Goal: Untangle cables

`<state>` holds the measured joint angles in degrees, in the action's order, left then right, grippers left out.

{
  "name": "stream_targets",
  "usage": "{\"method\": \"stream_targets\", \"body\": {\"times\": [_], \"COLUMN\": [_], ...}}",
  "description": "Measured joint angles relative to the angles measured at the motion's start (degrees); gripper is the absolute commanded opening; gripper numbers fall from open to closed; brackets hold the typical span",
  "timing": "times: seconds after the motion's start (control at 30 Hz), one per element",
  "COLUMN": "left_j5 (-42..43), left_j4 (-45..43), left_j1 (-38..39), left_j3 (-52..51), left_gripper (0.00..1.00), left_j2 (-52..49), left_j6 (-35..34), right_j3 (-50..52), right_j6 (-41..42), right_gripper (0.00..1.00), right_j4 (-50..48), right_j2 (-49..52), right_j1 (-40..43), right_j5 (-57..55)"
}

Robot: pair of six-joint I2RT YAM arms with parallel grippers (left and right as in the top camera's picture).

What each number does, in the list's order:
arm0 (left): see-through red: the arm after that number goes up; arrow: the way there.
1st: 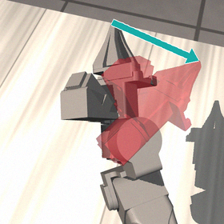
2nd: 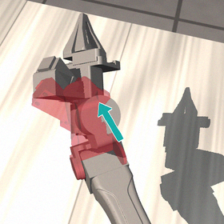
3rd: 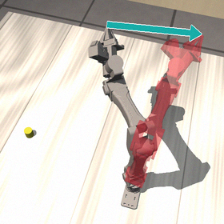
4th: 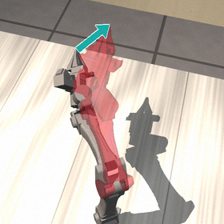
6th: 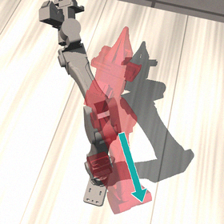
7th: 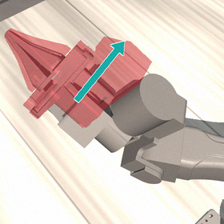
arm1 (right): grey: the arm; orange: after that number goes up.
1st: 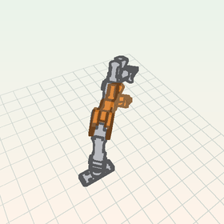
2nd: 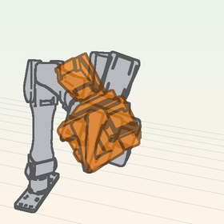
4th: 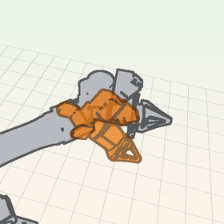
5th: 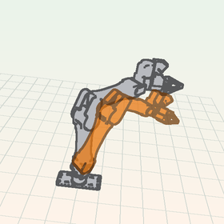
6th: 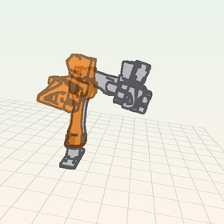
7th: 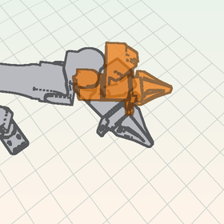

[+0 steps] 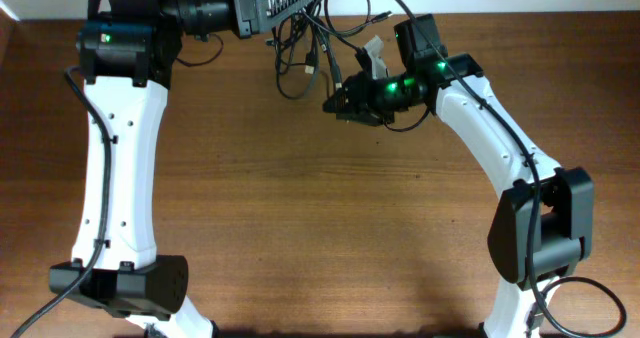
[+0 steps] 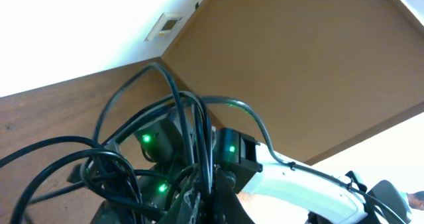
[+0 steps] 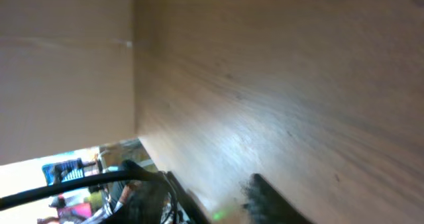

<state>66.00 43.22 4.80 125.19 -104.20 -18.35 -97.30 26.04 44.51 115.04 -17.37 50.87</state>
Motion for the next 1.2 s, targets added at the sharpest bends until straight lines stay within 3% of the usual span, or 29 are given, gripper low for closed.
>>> {"method": "stream_targets", "body": {"times": [0.1, 0.2, 0.27, 0.37, 0.47, 0.57, 0.6, 0.63, 0.67, 0.73, 0.93, 1.0, 1.07, 1.13, 1.2], "left_j5": [0.3, 0.2, -0.2, -3.9, -14.3, -20.0, -21.5, -23.1, -24.0, -25.3, -31.5, -37.4, -42.4, -46.3, -47.8], "left_j4": [-0.2, -0.7, 0.8, 9.2, 22.8, 27.7, 27.9, 27.8, 27.7, 26.6, 26.6, 28.3, 29.9, 30.7, 28.1], "left_j1": [-1.8, -6.3, -9.8, -12.0, -11.3, -9.7, -8.8, -7.5, -6.4, -4.3, 4.3, 7.3, 9.6, 11.5, 12.2], "left_j3": [0.0, -0.3, -0.1, 0.2, 0.3, -0.3, -1.1, -2.6, -3.7, -5.2, -6.3, -6.9, -7.0, -7.8, -10.6], "left_gripper": [0.11, 0.22, 0.22, 0.19, 0.18, 0.17, 0.17, 0.16, 0.16, 0.17, 0.19, 0.18, 0.25, 0.41, 0.45], "left_j2": [-0.3, -0.5, -0.4, -0.4, -0.4, -0.4, -0.4, -0.5, -1.0, -3.2, -12.6, -13.7, -13.7, -13.7, -13.7], "left_j6": [-0.8, -1.4, -1.2, 1.9, 8.7, 15.3, 16.8, 18.3, 18.9, 20.4, 21.8, 20.1, 18.2, 16.0, 13.8], "right_j3": [0.0, 0.0, 0.0, 0.0, 0.0, 0.0, 0.0, 0.0, 0.0, 0.0, -0.1, -0.3, -0.4, -0.4, -0.4], "right_j6": [-0.3, -1.1, -2.1, -3.8, -7.1, -10.0, -10.4, -10.9, -11.1, -12.7, -13.2, -13.2, -13.3, -14.1, -14.4], "right_gripper": [0.04, 0.04, 0.04, 0.04, 0.04, 0.04, 0.15, 0.46, 0.61, 0.82, 0.84, 0.85, 0.87, 0.88, 0.89], "right_j4": [6.3, 11.4, 13.9, 16.2, 18.4, 21.4, 22.5, 24.0, 25.4, 27.5, 29.2, 29.2, 29.3, 29.4, 29.4], "right_j2": [0.0, 0.0, 0.3, 0.3, 0.0, -1.7, -2.7, -3.8, -4.6, -5.9, -6.0, -6.0, -6.0, -6.0, -6.0], "right_j1": [0.3, 1.6, 3.9, 8.0, 9.7, 9.3, 9.3, 9.3, 9.3, 9.3, 11.0, 12.6, 14.1, 15.0, 15.1], "right_j5": [-5.1, -10.9, -15.2, -18.5, -19.4, -20.1, -20.8, -21.6, -22.3, -23.7, -26.7, -26.9, -27.1, -27.1, -27.3]}}
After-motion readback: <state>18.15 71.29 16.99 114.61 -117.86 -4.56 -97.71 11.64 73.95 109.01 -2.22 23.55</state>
